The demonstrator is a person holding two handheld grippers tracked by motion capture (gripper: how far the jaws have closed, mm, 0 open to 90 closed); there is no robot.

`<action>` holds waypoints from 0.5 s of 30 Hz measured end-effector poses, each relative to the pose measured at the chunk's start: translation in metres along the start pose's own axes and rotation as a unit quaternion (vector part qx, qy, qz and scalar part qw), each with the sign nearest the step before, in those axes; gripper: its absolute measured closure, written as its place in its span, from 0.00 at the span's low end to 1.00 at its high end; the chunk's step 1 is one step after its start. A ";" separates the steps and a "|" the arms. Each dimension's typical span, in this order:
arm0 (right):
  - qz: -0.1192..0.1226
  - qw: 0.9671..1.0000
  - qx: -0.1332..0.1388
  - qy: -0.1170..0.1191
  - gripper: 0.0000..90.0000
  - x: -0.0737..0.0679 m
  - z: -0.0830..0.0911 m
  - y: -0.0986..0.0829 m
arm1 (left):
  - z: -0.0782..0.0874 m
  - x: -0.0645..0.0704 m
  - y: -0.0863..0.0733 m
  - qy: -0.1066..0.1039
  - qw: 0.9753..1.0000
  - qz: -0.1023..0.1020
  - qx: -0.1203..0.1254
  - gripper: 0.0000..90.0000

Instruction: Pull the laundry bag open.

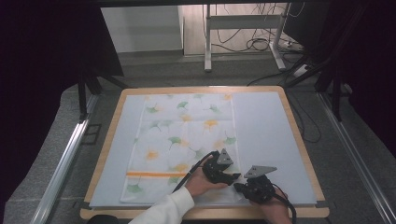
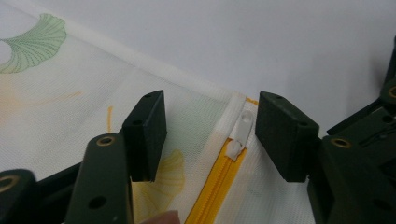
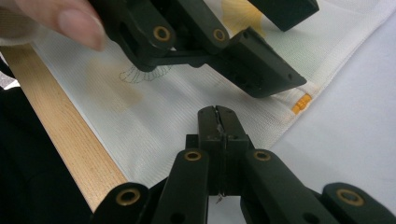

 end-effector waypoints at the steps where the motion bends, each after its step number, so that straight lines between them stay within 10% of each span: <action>1: 0.000 1.000 0.000 0.000 0.99 0.000 0.000 0.000 | 0.000 0.000 0.000 -0.001 1.000 0.002 -0.002 0.50; 15: 0.002 1.000 -0.001 0.002 0.99 0.000 0.000 0.000 | 0.000 0.000 -0.001 -0.025 1.000 0.010 -0.011 0.78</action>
Point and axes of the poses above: each handheld gripper's, and its own axes: z roughly backward along the jaws, y roughly out of its top, x roughly to its right, the point moved 10 cm from there along -z, roughly forward along the jaws, and after that the axes turned 9 degrees about x, right-handed, at the moved point
